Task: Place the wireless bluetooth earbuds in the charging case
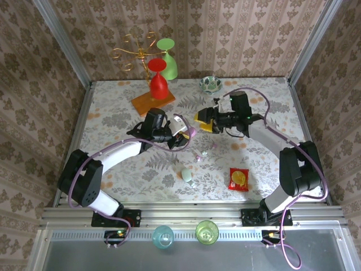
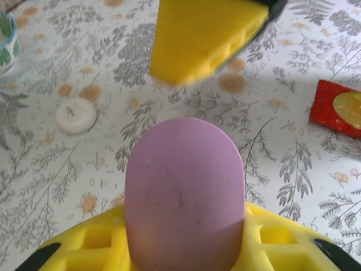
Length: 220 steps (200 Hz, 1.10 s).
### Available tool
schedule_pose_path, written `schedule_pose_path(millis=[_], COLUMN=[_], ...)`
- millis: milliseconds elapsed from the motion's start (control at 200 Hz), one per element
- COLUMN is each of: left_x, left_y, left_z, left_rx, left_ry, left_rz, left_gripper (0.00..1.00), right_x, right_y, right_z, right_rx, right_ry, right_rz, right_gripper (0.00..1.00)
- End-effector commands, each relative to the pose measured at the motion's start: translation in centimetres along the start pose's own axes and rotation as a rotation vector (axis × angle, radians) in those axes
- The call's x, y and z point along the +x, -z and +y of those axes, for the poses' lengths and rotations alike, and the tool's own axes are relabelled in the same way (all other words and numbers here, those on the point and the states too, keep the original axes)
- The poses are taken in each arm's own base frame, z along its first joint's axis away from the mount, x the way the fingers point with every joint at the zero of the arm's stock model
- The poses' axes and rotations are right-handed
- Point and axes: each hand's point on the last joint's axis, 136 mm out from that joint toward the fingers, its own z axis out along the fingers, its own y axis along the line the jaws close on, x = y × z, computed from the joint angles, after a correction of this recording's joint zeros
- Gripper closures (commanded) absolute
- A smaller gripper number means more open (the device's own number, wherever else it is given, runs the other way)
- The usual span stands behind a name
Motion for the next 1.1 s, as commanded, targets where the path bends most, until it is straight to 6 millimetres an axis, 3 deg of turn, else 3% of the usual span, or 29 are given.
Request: schedule_pose_path(millis=[0, 130, 345, 405, 480, 560, 600, 675, 895, 1095], left_x=[-2.9, -3.2, -3.5, -3.5, -3.5, -4.2, -4.3, -5.5, -9.6, -10.6], left_y=[0.6, 0.8, 0.8, 0.9, 1.1, 1.7, 2.1, 3.6, 8.7, 9.3], left_z=[-0.5, -0.5, -0.6, -0.5, -0.4, -0.3, -0.3, -0.5, 0.6, 0.8], left_rx=[0.033, 0.028, 0.023, 0.019, 0.003, -0.018, -0.023, -0.022, -0.031, -0.008], left_ry=[-0.088, -0.094, -0.109, -0.112, -0.118, -0.130, -0.138, -0.145, -0.133, -0.156], left_rz=[-0.093, -0.098, -0.108, -0.110, -0.127, -0.189, -0.240, -0.365, -0.695, -0.762], left_gripper=[0.77, 0.77, 0.77, 0.77, 0.65, 0.47, 0.32, 0.20, 0.16, 0.18], right_x=[2.0, 2.9, 3.2, 3.1, 2.9, 2.4, 2.2, 1.8, 0.5, -0.3], right_y=[-1.3, -1.9, -2.2, -2.1, -1.9, -1.5, -1.3, -0.9, 0.8, 1.1], right_z=[-0.8, -1.2, -1.4, -1.1, -0.6, 0.3, 1.1, 2.7, 8.2, 10.8], right_rx=[-0.017, -0.012, 0.000, -0.006, -0.022, -0.072, -0.114, -0.198, -0.461, -0.575], right_ry=[-0.056, -0.062, -0.068, -0.066, -0.063, -0.065, -0.063, -0.061, -0.046, -0.081], right_rz=[0.084, 0.111, 0.117, 0.114, 0.105, 0.090, 0.084, 0.080, 0.056, 0.038], right_gripper=[0.32, 0.39, 0.73, 0.76, 0.78, 0.79, 0.81, 0.82, 0.84, 0.88])
